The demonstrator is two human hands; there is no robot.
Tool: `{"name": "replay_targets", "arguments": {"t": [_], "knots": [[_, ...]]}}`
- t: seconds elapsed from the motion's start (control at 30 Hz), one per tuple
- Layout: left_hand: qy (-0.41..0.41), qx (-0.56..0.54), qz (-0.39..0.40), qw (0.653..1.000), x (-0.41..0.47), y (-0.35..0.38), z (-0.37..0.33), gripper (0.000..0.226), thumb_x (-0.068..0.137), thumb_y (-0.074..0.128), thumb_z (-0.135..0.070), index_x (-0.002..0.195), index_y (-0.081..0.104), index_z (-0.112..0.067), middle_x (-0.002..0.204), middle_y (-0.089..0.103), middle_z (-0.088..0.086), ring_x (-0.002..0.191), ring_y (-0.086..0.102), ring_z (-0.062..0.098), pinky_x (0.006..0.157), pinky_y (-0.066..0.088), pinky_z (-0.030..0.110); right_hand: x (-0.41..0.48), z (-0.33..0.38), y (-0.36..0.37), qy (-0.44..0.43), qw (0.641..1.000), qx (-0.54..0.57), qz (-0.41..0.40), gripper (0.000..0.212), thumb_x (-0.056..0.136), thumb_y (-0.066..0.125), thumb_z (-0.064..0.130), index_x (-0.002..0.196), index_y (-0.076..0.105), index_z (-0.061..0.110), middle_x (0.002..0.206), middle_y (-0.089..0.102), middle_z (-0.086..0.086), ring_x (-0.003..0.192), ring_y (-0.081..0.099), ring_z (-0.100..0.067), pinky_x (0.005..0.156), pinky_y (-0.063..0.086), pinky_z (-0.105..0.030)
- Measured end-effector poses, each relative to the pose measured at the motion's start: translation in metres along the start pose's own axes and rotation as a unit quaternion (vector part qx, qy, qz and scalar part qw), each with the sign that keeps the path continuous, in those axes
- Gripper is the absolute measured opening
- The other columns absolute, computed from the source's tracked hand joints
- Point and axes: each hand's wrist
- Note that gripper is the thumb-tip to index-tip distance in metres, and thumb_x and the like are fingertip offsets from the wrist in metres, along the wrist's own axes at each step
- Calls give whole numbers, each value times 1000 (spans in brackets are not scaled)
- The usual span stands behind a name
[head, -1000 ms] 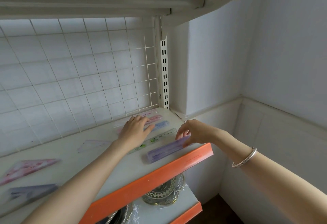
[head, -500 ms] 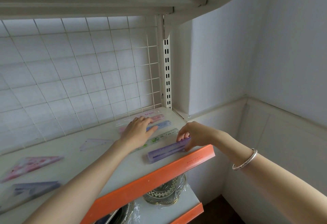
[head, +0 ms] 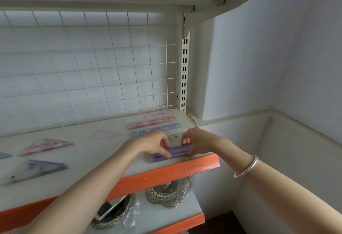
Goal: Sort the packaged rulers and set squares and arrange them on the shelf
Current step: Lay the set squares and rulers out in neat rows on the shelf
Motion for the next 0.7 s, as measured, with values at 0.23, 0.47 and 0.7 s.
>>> {"name": "replay_targets", "arguments": {"t": [0.23, 0.47, 0.7], "knots": [[-79, 20, 57, 995, 0, -2, -14, 57, 81, 73, -35, 130, 52, -13, 129, 55, 0, 115, 53, 20, 93, 42, 27, 4, -2, 2, -19, 999, -19, 19, 51, 75, 73, 20, 122, 58, 9, 120, 58, -6, 105, 53, -21, 79, 39, -23], [-115, 2, 61, 991, -9, -2, -22, 57, 85, 69, -37, 132, 50, -12, 133, 49, 1, 120, 48, 21, 91, 39, 26, 5, -1, -1, -25, 998, -13, 52, 51, 71, 76, 20, 116, 59, 2, 116, 60, -11, 104, 57, -26, 88, 48, -35], [-90, -24, 4, 996, -14, 7, -11, 52, 83, 73, -27, 126, 48, -11, 127, 52, 4, 112, 51, 20, 92, 42, 29, 5, 2, 6, -61, 998, 19, 19, 39, 76, 70, 10, 110, 51, 12, 116, 56, -7, 93, 46, -18, 77, 39, -26]]}}
Point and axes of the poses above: each hand's wrist, its own x-axis towards the middle knuckle, its own y-axis out of the palm, z = x × y
